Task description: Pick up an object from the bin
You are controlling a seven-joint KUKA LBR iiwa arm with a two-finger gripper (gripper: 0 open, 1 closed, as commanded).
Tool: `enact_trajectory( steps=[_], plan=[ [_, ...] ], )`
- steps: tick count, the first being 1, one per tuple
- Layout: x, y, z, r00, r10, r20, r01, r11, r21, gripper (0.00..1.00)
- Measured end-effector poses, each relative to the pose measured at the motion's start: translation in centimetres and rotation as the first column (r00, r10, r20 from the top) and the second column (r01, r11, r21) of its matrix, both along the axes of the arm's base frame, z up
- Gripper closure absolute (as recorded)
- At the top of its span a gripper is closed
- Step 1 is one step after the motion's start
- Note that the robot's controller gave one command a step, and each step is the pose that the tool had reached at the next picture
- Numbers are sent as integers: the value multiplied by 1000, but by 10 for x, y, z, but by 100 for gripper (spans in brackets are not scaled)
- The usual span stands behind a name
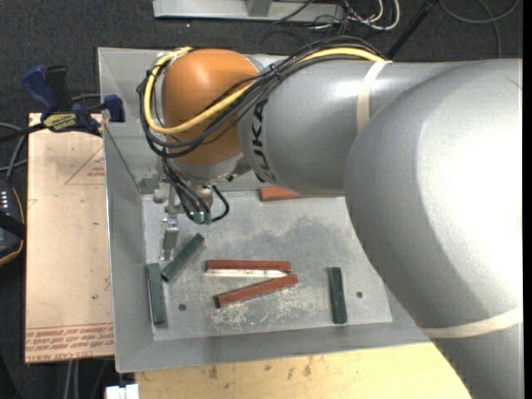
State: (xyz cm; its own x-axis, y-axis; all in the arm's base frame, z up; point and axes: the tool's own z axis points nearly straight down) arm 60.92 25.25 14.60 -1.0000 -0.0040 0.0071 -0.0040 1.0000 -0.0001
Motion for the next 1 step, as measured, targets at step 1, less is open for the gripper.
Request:
enact_trajectory(
  steps=[1],
  plan=[
    [2,-1,5,1000,-3,8,3,1000,2,0]
  ],
)
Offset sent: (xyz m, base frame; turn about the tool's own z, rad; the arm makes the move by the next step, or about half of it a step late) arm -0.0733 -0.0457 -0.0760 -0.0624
